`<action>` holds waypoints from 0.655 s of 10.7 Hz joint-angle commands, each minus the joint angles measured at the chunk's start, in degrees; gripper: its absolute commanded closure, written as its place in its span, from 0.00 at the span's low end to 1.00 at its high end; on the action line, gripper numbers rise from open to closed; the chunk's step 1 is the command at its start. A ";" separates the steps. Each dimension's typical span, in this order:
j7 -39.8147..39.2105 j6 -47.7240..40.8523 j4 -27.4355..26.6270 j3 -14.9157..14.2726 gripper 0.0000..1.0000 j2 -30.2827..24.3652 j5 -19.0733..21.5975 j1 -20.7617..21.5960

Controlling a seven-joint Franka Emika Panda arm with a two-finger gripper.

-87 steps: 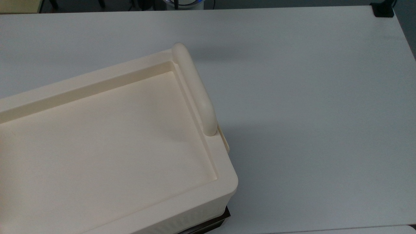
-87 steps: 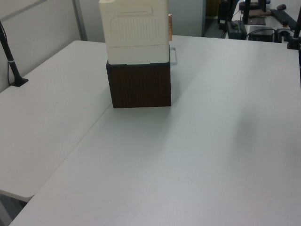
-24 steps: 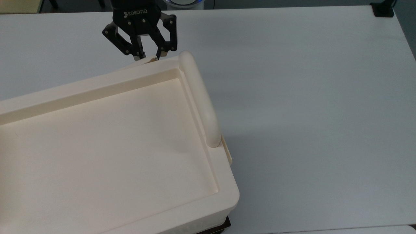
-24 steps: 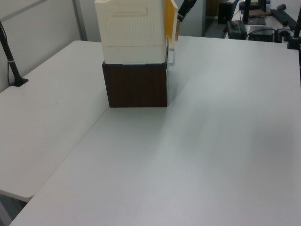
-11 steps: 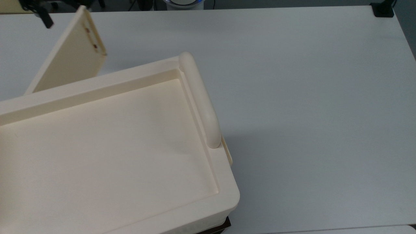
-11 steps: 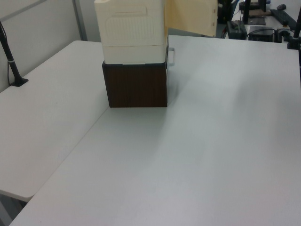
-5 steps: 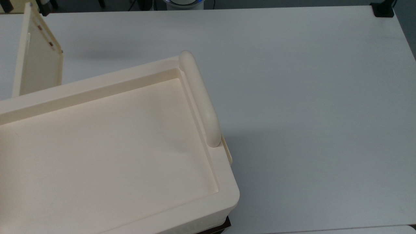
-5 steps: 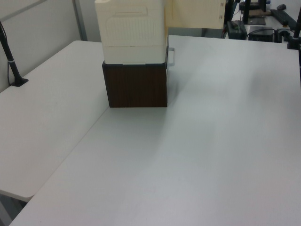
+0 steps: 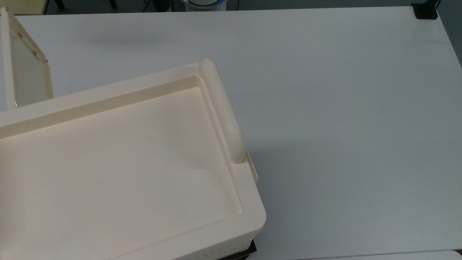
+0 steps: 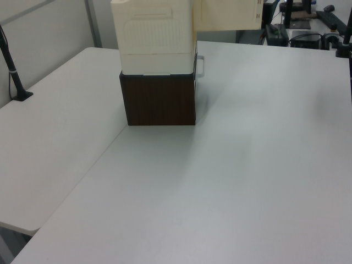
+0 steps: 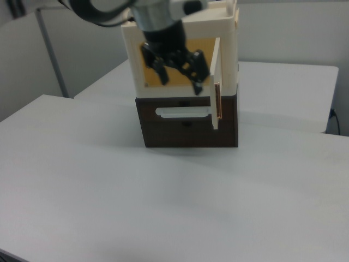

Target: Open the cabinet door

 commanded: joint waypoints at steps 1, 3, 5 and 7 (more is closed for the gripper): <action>9.81 -7.26 -1.06 0.04 0.00 -3.68 -0.78 8.51; 14.41 -9.73 -1.24 -0.22 0.00 -3.95 -0.96 14.84; 14.95 -9.92 -1.76 -0.31 0.00 -3.07 -2.10 19.33; 17.14 -9.05 -3.26 -0.31 0.00 -1.58 -2.54 23.29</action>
